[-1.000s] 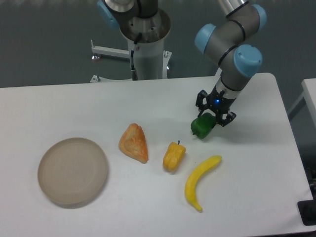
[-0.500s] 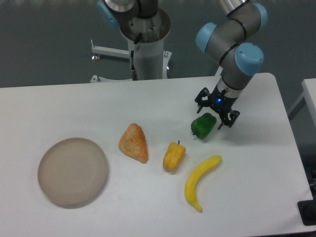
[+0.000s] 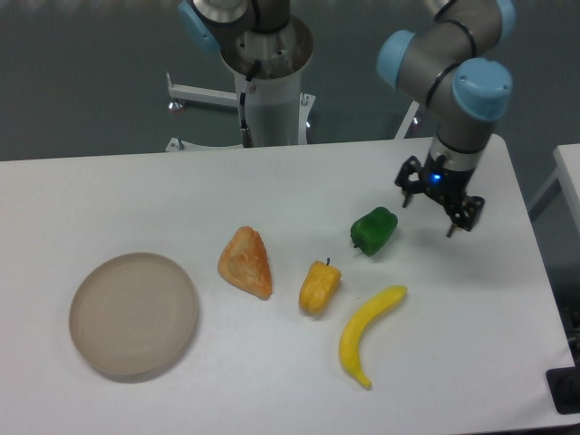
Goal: Place the green pepper on the table
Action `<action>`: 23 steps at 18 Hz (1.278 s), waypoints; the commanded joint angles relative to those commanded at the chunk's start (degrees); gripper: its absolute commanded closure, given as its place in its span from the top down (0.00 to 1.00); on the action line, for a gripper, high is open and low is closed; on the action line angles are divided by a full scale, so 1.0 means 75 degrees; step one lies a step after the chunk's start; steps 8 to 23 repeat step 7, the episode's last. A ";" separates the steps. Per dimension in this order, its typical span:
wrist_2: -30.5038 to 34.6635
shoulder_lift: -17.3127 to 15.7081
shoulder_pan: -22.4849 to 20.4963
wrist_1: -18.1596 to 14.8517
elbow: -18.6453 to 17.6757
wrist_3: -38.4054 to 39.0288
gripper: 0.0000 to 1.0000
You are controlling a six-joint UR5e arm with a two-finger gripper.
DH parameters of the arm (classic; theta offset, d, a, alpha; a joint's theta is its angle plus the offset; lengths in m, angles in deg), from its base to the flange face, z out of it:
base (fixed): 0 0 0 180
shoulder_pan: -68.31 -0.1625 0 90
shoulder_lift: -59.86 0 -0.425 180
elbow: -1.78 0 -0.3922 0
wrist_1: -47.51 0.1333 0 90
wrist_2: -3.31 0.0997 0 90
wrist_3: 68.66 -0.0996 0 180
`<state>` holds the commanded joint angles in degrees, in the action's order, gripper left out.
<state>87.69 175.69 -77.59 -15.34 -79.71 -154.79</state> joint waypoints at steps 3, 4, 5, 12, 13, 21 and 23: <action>0.0012 0.0503 0.0176 0.0023 0.0761 0.0000 1.00; 0.0012 0.0633 0.0188 0.0023 0.0938 0.0000 1.00; 0.0012 0.0739 0.0188 0.0023 0.1091 0.0000 1.00; 0.0012 0.0903 0.0211 0.0082 0.1314 0.0000 1.00; 0.0012 0.0903 0.0211 0.0082 0.1314 0.0000 1.00; 0.0012 0.0903 0.0211 0.0082 0.1314 0.0000 1.00; 0.0012 0.0903 0.0211 0.0082 0.1314 0.0000 1.00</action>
